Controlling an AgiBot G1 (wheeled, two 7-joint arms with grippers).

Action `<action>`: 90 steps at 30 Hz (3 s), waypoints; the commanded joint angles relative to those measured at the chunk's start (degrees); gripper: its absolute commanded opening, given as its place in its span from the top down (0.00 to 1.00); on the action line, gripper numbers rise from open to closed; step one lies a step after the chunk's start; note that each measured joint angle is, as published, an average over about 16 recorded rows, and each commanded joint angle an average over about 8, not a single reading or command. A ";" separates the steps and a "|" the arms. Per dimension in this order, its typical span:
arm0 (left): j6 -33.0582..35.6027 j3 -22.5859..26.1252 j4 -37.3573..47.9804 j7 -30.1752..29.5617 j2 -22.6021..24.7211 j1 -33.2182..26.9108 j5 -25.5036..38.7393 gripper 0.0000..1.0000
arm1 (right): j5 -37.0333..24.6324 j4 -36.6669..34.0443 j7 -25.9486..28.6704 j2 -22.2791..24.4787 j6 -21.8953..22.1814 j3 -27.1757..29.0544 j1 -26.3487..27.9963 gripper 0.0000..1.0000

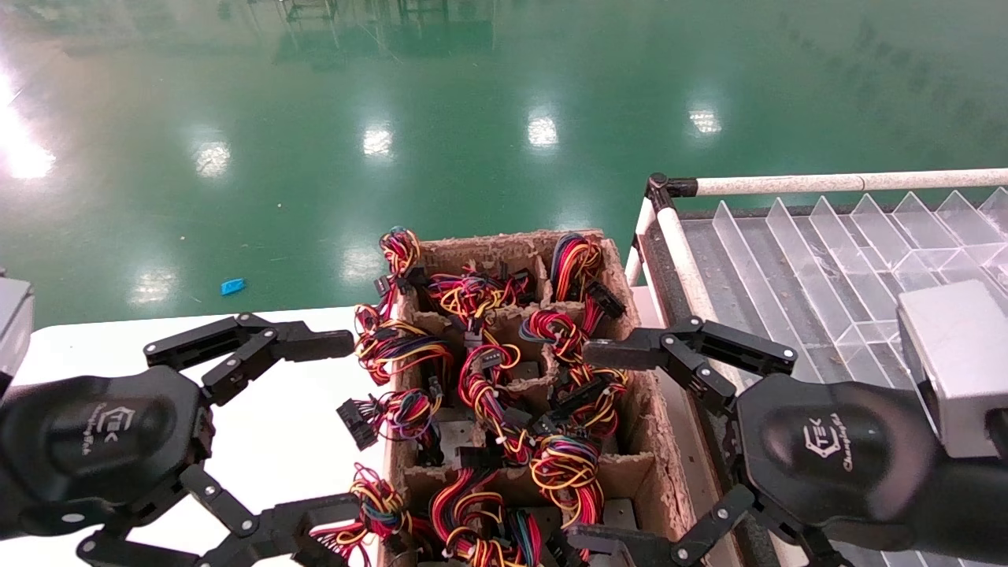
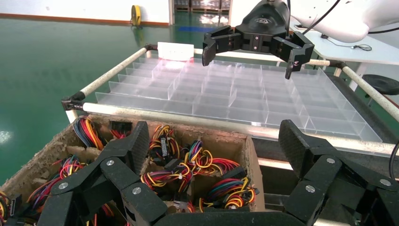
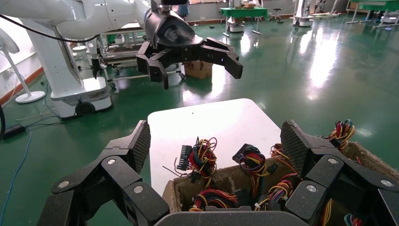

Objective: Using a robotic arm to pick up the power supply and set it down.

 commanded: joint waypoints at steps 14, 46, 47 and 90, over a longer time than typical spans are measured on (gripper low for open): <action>0.00 0.00 0.00 0.00 0.00 0.00 0.00 0.00 | 0.00 0.00 0.00 0.00 0.00 0.00 0.00 0.00; 0.00 0.00 0.00 0.00 0.00 0.00 0.00 1.00 | -0.23 0.06 -0.51 0.29 1.14 0.53 0.04 0.00; 0.00 0.00 0.00 0.00 0.00 0.00 0.00 1.00 | -0.39 0.13 -0.67 0.33 1.63 0.68 0.04 0.00; 0.00 0.00 0.00 0.00 0.00 0.00 0.00 1.00 | -23.91 -0.79 -8.14 -4.80 10.43 -7.50 1.62 1.00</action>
